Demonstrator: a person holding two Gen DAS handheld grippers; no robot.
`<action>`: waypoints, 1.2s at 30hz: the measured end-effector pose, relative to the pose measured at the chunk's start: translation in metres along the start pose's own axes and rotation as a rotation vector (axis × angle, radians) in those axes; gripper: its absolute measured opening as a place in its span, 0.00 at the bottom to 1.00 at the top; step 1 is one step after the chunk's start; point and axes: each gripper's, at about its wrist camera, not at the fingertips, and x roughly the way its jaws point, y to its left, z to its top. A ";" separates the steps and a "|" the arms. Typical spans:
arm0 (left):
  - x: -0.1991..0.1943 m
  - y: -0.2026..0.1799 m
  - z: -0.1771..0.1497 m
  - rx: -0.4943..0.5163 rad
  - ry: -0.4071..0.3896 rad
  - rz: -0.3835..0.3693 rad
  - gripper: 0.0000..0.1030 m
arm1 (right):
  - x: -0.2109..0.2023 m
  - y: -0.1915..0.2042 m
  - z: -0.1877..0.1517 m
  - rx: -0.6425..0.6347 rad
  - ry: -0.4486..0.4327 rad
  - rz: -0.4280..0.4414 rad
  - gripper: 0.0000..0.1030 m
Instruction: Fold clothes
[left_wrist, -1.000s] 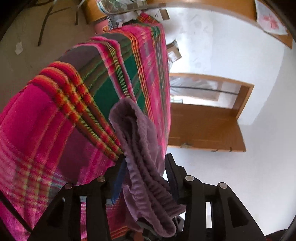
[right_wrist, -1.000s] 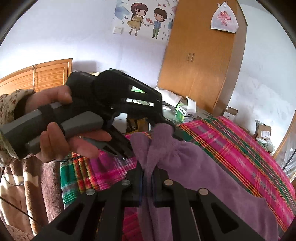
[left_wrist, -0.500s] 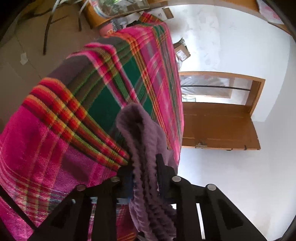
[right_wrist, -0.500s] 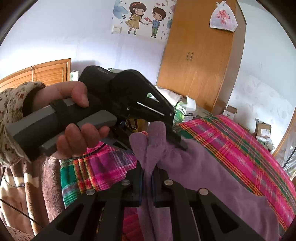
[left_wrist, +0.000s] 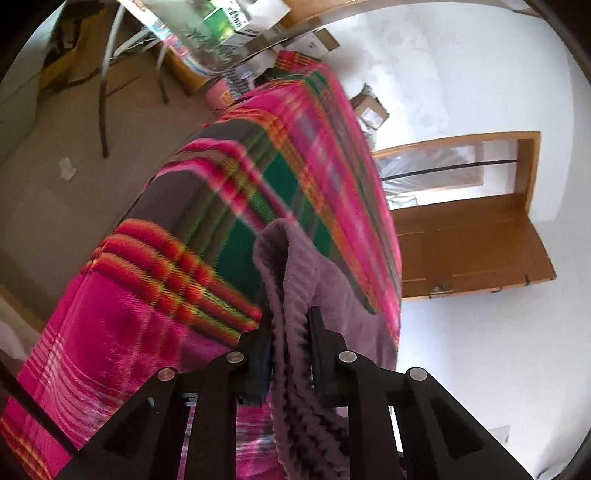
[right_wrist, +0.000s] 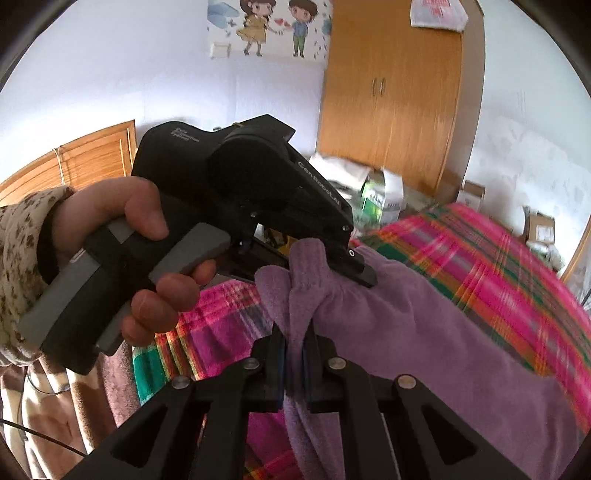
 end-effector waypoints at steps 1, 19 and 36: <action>-0.001 0.000 0.000 -0.004 -0.002 -0.003 0.17 | 0.000 0.000 0.000 0.003 -0.002 -0.001 0.07; -0.002 -0.106 -0.013 0.190 -0.054 0.010 0.16 | -0.071 -0.016 -0.005 0.126 -0.192 -0.051 0.07; 0.049 -0.193 -0.052 0.346 0.013 -0.056 0.16 | -0.152 -0.054 -0.027 0.199 -0.293 -0.184 0.07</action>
